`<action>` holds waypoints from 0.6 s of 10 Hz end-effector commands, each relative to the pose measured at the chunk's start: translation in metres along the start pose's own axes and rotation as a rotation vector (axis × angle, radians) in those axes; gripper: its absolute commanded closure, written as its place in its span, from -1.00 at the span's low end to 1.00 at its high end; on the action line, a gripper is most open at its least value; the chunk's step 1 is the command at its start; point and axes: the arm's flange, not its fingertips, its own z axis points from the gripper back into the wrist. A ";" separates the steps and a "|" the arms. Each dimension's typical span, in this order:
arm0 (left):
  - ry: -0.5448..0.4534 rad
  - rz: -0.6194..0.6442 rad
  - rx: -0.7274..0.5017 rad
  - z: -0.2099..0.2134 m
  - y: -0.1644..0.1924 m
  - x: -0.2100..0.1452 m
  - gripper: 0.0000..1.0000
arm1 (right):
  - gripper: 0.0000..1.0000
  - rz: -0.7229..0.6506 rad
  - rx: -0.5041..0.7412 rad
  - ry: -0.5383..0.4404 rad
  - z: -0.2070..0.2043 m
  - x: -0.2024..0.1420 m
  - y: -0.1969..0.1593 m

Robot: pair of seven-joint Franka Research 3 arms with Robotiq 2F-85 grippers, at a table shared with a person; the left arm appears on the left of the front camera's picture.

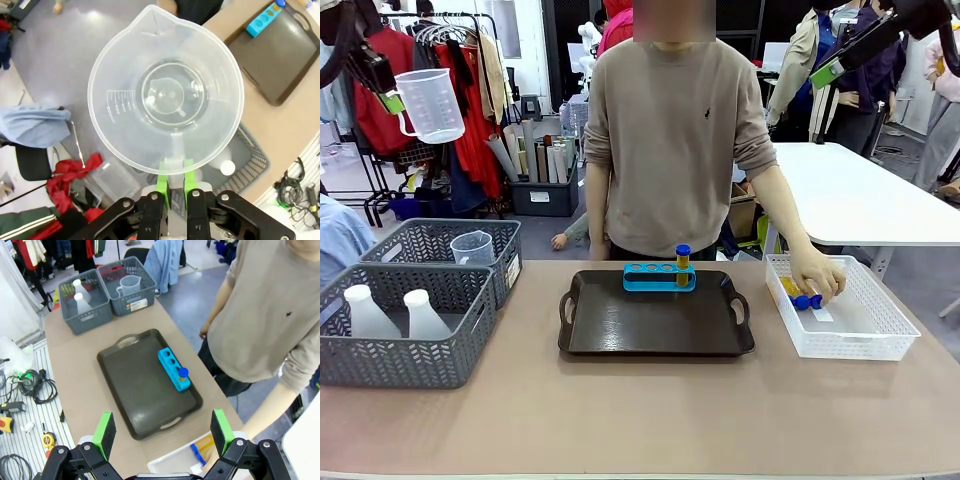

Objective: Prepare the laboratory tools.
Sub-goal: Pick up one Large Measuring Cup and place it on the Handle tray.

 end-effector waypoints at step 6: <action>0.009 -0.388 0.010 0.019 -0.101 0.091 1.00 | -1.00 0.005 -0.001 0.000 0.000 0.000 0.002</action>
